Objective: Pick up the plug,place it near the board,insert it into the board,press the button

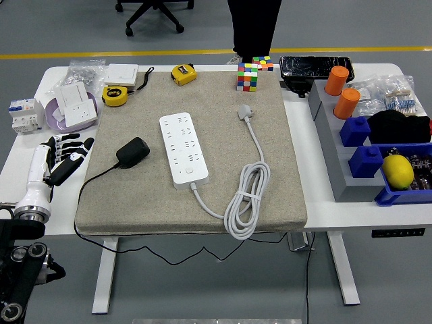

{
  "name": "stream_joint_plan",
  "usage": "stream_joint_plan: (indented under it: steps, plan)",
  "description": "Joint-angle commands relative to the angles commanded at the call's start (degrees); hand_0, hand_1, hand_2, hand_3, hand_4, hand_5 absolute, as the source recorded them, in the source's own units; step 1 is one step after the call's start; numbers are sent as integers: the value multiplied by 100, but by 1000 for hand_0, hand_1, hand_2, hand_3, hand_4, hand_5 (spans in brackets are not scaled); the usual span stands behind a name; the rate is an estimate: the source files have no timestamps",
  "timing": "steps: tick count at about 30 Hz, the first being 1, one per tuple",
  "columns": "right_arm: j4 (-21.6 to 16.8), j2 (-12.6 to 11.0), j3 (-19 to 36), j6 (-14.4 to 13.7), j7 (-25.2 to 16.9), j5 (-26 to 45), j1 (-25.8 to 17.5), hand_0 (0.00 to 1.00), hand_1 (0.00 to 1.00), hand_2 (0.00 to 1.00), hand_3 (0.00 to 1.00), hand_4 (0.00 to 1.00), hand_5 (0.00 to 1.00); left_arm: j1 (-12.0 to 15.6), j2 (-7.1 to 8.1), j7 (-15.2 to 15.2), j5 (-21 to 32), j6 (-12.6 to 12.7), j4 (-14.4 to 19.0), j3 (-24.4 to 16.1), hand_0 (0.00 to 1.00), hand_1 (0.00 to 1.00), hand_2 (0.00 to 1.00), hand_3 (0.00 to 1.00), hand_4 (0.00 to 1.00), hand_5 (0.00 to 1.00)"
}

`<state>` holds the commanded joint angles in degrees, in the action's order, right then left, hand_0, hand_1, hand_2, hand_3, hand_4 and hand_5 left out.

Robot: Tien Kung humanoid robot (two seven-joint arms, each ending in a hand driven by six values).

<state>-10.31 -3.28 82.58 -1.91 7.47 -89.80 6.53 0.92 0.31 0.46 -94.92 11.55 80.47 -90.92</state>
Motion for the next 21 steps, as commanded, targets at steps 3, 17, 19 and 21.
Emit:
stream_joint_plan:
  steps: [3, 17, 19, 21]
  plan:
    - [0, 4, 27, 4, 6, -32, -9, 623, 583, 613, 537, 871, 603, -24, 15, 2, -8, -3, -4, -30, 674, 669, 645, 679, 936, 610]
    - [0, 47, 3, -2, -6, -25, 76, 624, 584, 613, 537, 870, 602, -47, -11, 0, -116, 7, 2, -132, 673, 670, 643, 678, 934, 606]
    - [0, 48, 20, 2, 0, -60, 71, 624, 584, 613, 537, 870, 602, -41, -3, 3, -130, 5, 6, -151, 673, 670, 643, 678, 934, 606]
    - [0, 51, 34, 9, 8, -95, 69, 624, 584, 612, 537, 870, 602, -40, 3, 4, -137, 5, 8, -171, 672, 669, 643, 678, 933, 605]
